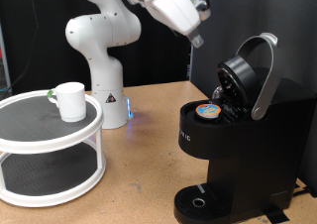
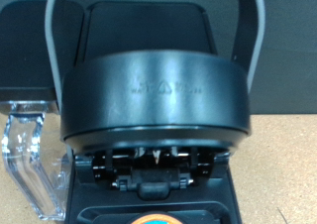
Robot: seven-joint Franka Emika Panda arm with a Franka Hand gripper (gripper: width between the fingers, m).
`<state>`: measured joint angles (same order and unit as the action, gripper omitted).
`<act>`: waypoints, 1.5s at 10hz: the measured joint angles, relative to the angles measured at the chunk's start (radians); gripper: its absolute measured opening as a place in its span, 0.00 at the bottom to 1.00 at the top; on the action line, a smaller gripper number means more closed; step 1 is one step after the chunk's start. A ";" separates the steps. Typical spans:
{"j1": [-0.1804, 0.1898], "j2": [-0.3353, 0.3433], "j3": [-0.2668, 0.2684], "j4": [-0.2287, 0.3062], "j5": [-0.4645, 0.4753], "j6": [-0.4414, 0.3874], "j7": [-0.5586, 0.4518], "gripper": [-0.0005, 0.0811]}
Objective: Make a cup of coffee with the keurig machine
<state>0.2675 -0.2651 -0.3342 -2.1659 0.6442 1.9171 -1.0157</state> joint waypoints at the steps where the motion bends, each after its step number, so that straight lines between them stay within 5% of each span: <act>1: -0.001 -0.005 -0.004 0.013 0.000 -0.015 0.004 0.99; 8: -0.002 -0.006 -0.022 0.047 0.033 -0.060 0.019 0.99; 15: 0.031 0.036 0.060 0.062 0.127 0.026 0.036 0.99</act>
<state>0.2980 -0.2292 -0.2745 -2.1039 0.7709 1.9428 -0.9793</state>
